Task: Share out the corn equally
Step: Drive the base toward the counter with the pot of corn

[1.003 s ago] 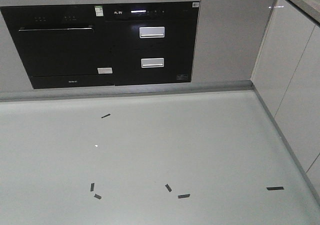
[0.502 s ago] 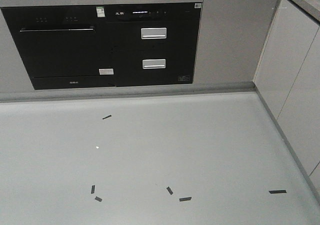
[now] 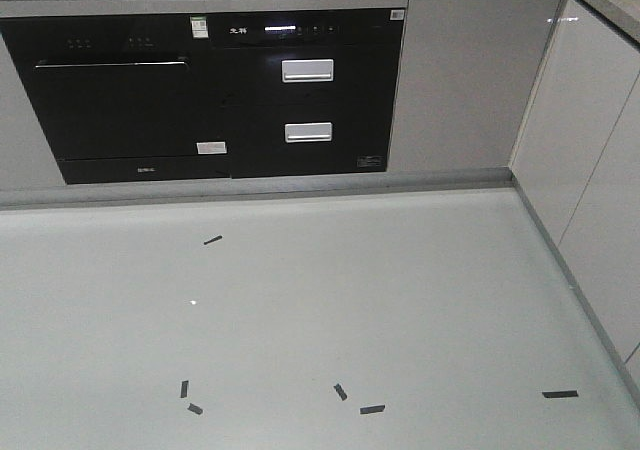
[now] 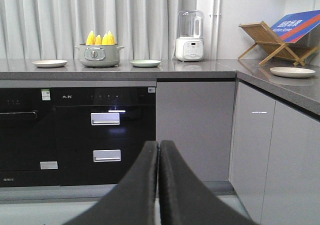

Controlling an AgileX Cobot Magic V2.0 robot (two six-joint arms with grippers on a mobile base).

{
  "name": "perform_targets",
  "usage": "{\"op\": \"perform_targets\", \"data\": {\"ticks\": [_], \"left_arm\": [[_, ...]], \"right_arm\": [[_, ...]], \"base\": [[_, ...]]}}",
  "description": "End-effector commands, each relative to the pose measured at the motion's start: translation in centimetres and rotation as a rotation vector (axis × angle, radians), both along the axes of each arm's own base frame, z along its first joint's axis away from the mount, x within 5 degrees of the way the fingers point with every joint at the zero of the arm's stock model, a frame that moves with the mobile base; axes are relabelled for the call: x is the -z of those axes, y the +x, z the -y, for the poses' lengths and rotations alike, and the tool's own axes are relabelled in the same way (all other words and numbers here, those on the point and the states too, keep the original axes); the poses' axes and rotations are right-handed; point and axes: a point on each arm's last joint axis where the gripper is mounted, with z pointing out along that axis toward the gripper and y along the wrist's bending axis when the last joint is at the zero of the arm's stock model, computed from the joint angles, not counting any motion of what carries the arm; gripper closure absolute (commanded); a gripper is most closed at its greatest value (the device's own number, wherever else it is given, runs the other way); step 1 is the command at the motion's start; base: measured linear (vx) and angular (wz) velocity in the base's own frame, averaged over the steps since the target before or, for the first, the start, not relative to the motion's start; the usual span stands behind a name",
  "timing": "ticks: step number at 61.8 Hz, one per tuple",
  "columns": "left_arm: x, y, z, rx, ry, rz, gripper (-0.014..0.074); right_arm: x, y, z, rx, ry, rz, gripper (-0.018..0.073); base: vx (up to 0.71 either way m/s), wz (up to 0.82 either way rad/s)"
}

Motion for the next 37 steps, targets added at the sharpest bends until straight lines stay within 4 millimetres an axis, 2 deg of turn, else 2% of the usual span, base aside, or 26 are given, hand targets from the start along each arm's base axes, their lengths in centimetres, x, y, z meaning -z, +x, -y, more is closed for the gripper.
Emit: {"op": "perform_targets", "data": {"ticks": [1,37], "left_arm": [[-0.68,-0.15,-0.1,-0.01,-0.011,0.089,0.0603],[-0.68,-0.15,-0.1,-0.01,-0.011,0.089,0.0603]], "right_arm": [[-0.4,-0.09,0.03,0.008,-0.019,0.07,0.0564],[-0.4,-0.09,0.03,0.008,-0.019,0.07,0.0564]], "base": [[0.07,0.04],[0.06,0.09]]}}
